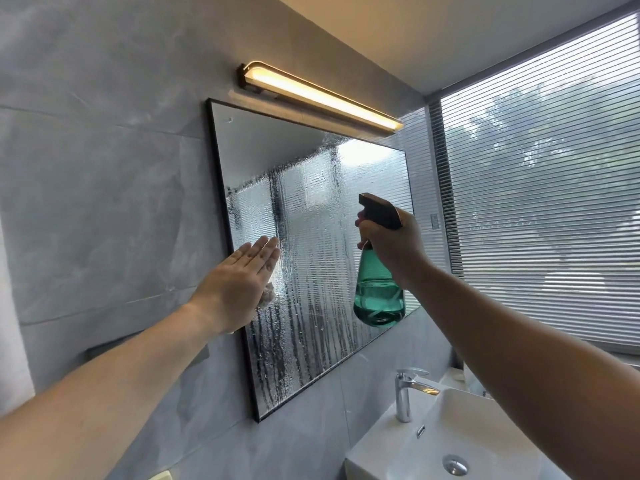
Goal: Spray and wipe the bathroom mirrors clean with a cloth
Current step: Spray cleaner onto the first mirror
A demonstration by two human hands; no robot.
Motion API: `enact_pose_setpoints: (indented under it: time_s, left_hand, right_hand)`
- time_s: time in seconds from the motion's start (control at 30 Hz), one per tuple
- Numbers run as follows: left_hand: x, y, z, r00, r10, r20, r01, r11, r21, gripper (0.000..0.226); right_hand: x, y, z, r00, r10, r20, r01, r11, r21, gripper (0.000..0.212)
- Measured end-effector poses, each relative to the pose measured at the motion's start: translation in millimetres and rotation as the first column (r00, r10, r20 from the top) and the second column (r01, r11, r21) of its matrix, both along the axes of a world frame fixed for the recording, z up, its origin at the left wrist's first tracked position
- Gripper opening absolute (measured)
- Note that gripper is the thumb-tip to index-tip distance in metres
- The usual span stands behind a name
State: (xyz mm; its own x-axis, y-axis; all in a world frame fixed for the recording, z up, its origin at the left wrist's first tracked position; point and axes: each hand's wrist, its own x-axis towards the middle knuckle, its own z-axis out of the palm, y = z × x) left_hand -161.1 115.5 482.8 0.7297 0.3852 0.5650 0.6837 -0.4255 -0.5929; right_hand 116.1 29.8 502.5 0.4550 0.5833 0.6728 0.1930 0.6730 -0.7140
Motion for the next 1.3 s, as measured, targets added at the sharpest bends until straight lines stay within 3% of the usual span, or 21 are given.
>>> enact_pose_setpoints:
  time_s: [0.2, 0.33, 0.57, 0.77, 0.93, 1.0, 1.3]
  left_hand:
    - [0, 2, 3, 1.000, 0.006, -0.023, -0.006, 1.000, 0.018, 0.073]
    - [5, 0, 9, 1.000, 0.029, -0.007, -0.029, 1.000, -0.007, 0.079]
    - [4, -2, 11, 0.999, 0.025, -0.021, -0.024, 0.999, 0.030, 0.071]
    - [2, -4, 14, 0.999, 0.024, -0.043, -0.020, 0.995, 0.098, 0.069]
    - [2, -1, 20, 0.999, 0.019, -0.028, -0.016, 0.994, 0.112, 0.072]
    - [2, -2, 26, 0.999, 0.024, -0.022, -0.022, 0.995, 0.102, 0.075]
    - [1, 4, 72, 0.999, -0.037, 0.009, 0.034, 0.961, 0.275, 0.067]
  right_hand:
    - [2, -10, 14, 0.995, -0.075, -0.068, 0.076, 0.997, 0.006, 0.005]
    - [14, -15, 28, 0.982, -0.145, -0.125, 0.140, 0.989, -0.050, 0.007]
    - [20, -20, 48, 0.972, -0.229, -0.046, 0.226, 0.971, -0.074, 0.021]
    - [16, -23, 64, 0.951, -0.305, 0.042, 0.306, 0.951, -0.031, 0.021]
    - [23, -23, 93, 0.972, -0.234, -0.029, 0.233, 0.972, -0.013, 0.011]
    - [26, -22, 109, 0.978, -0.203, -0.040, 0.203, 0.979, -0.006, 0.018]
    - [30, -13, 175, 0.973, -0.226, 0.039, 0.224, 0.974, 0.042, 0.017]
